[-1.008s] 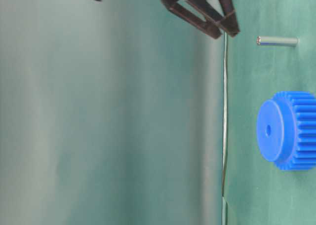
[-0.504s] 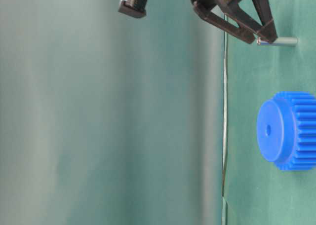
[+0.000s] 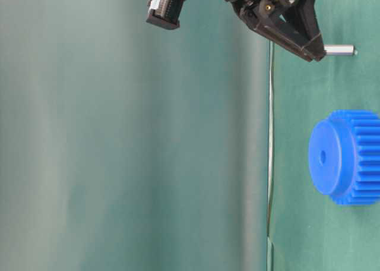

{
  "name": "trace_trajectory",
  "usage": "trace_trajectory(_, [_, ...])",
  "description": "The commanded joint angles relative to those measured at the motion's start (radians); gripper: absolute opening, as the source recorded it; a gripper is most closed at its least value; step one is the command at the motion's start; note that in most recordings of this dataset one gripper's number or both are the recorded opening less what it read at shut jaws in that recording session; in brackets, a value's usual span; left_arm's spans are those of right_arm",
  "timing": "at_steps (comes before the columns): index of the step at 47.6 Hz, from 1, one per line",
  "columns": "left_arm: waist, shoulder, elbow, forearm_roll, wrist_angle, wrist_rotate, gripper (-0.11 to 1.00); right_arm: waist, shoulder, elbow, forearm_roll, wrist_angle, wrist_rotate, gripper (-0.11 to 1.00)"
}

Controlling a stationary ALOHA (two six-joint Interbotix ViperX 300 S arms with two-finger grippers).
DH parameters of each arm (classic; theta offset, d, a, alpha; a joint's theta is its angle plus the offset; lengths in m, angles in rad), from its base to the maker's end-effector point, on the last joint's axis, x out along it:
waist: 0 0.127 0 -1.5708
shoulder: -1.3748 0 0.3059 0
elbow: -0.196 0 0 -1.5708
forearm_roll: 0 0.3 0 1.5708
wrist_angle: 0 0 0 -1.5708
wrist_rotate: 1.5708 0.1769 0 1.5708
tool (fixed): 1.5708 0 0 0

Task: Insert the shaft into the center hole of the gear.
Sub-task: 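Lower the open right gripper around the upright silver shaft, then close the right gripper on the shaft and lift it, then carry the shaft left over the blue gear's center hole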

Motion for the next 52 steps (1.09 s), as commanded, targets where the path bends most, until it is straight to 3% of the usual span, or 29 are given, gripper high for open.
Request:
trace_trajectory(1, [0.0, 0.008, -0.025, 0.003, -0.005, 0.002, 0.0, -0.003, -0.011, -0.015, 0.003, 0.002, -0.003, 0.26])
trace_trajectory(14, [0.0, 0.008, -0.025, 0.003, 0.002, 0.002, 0.0, -0.002, -0.055, -0.032, 0.003, 0.057, -0.002, 0.26])
trace_trajectory(21, [0.0, 0.006, -0.026, 0.003, 0.005, 0.002, 0.0, -0.002, -0.16, -0.064, 0.003, 0.193, -0.005, 0.16])
trace_trajectory(34, [0.0, 0.008, -0.026, 0.002, 0.005, 0.002, 0.0, 0.0, -0.357, -0.143, 0.002, 0.436, -0.005, 0.16])
trace_trajectory(52, [0.0, 0.008, -0.026, 0.003, 0.009, -0.002, 0.0, 0.018, -0.382, -0.155, 0.002, 0.456, -0.003, 0.16])
